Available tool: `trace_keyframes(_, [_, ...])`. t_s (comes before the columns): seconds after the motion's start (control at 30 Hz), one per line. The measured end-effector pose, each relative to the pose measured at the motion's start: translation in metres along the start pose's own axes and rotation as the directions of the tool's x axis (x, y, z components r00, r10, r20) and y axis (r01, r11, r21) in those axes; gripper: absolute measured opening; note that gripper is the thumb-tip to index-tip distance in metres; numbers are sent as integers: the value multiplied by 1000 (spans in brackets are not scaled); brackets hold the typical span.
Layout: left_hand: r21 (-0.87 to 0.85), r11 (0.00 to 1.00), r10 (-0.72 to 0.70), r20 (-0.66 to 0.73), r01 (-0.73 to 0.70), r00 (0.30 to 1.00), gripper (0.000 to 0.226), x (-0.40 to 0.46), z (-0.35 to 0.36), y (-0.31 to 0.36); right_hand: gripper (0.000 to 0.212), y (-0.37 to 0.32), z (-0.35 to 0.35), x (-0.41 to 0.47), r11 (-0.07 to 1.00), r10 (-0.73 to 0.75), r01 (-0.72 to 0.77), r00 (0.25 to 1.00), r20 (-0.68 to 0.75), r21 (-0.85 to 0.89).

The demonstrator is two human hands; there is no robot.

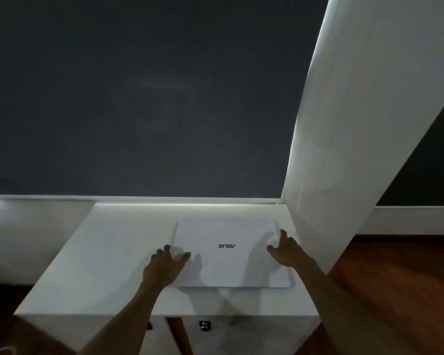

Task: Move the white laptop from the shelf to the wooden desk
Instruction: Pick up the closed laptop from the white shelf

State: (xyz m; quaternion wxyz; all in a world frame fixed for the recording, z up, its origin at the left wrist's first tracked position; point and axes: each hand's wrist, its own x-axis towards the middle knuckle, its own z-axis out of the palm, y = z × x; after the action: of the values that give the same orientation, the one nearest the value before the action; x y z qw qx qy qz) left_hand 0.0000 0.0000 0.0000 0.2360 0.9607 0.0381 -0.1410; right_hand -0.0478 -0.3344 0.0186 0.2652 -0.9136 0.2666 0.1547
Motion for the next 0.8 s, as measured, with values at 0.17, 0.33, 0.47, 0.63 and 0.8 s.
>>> trace_keyframes(0.17, [-140, 988, -68, 6, 68, 998, 89, 2, 16, 8, 84, -3, 22, 10, 972, 188, -195, 980, 61, 130])
trace_keyframes(0.33, [-181, 973, -144, 7, 143, 990, 93, 13, 23, 11, 89, -6, 26, 12, 921, 292, -289, 956, 27, 262])
trace_keyframes(0.47, [-278, 944, -177, 18, 175, 984, 82, 24, 19, 13, 98, -6, 35, 12, 907, 310, -283, 950, -39, 311])
trace_keyframes(0.63, [-294, 940, -176, 20, 174, 984, 88, 22, 18, 7, 102, -4, 44, 0, 898, 327, -268, 937, -122, 348])
trace_keyframes(0.8, [-321, 944, -109, -73, 81, 991, 82, 8, 10, 19, 95, -5, 32, -23, 877, 345, -234, 915, -211, 419])
